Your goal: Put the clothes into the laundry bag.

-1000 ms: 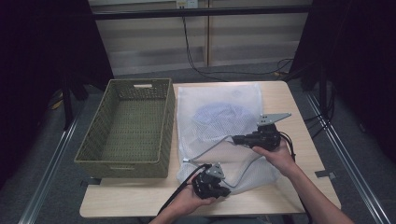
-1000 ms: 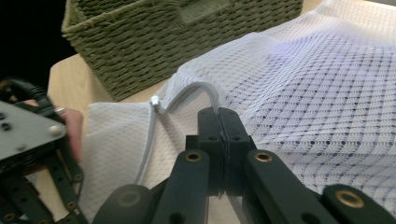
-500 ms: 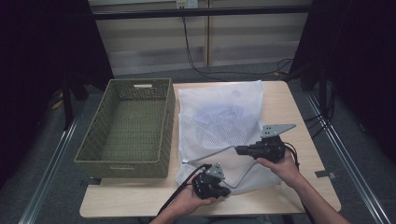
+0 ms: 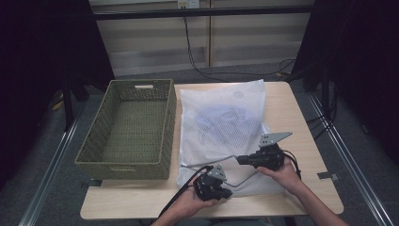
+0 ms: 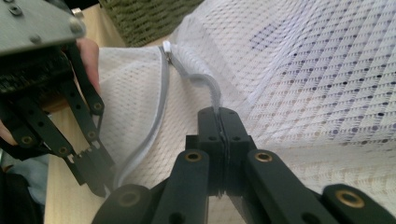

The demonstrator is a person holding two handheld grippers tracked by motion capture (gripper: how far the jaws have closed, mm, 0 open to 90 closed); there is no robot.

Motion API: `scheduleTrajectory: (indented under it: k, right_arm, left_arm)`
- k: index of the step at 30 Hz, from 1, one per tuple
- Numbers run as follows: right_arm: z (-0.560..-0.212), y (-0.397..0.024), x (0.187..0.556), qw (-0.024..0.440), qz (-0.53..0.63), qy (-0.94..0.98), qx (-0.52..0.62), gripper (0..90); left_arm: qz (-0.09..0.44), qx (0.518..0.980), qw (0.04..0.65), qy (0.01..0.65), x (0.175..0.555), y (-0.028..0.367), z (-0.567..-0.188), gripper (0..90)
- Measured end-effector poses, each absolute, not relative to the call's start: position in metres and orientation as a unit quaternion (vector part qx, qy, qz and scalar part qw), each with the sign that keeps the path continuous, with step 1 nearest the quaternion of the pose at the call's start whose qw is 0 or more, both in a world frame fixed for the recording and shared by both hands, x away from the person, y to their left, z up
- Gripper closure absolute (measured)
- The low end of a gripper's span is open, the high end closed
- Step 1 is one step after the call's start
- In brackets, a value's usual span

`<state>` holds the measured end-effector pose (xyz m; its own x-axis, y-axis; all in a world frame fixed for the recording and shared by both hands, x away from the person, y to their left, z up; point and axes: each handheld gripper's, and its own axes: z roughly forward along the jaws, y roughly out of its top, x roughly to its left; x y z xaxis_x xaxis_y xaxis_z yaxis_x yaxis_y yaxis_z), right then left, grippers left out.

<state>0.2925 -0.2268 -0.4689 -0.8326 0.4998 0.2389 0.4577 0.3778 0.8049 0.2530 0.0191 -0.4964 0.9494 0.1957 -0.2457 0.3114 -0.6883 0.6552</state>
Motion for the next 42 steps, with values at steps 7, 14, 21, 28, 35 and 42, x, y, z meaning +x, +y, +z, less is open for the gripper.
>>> scheduleTrajectory:
  k: [7,14,21,28,35,42]
  right_arm:
    - [-0.482,-0.225,0.296,0.012,0.460,0.837,0.295,88.9]
    - [-0.493,-0.221,0.299,0.004,0.442,0.846,0.297,88.0]
    - [-0.503,-0.216,0.303,0.002,0.419,0.854,0.308,84.4]
    - [-0.500,-0.217,0.303,-0.004,0.423,0.849,0.318,68.8]
    - [-0.483,-0.236,0.298,0.015,0.457,0.823,0.336,58.5]
    - [-0.474,-0.264,0.284,0.031,0.465,0.814,0.348,67.0]
  left_arm:
    - [-0.079,0.918,0.364,0.137,0.254,0.019,-0.496,89.5]
    - [-0.080,0.917,0.367,0.137,0.254,0.019,-0.496,89.3]
    - [-0.088,0.916,0.366,0.140,0.255,0.020,-0.496,87.6]
    - [-0.074,0.914,0.369,0.152,0.258,0.025,-0.493,78.2]
    - [-0.062,0.892,0.404,0.194,0.266,0.042,-0.482,71.6]
    - [-0.031,0.888,0.401,0.224,0.271,0.067,-0.473,70.9]
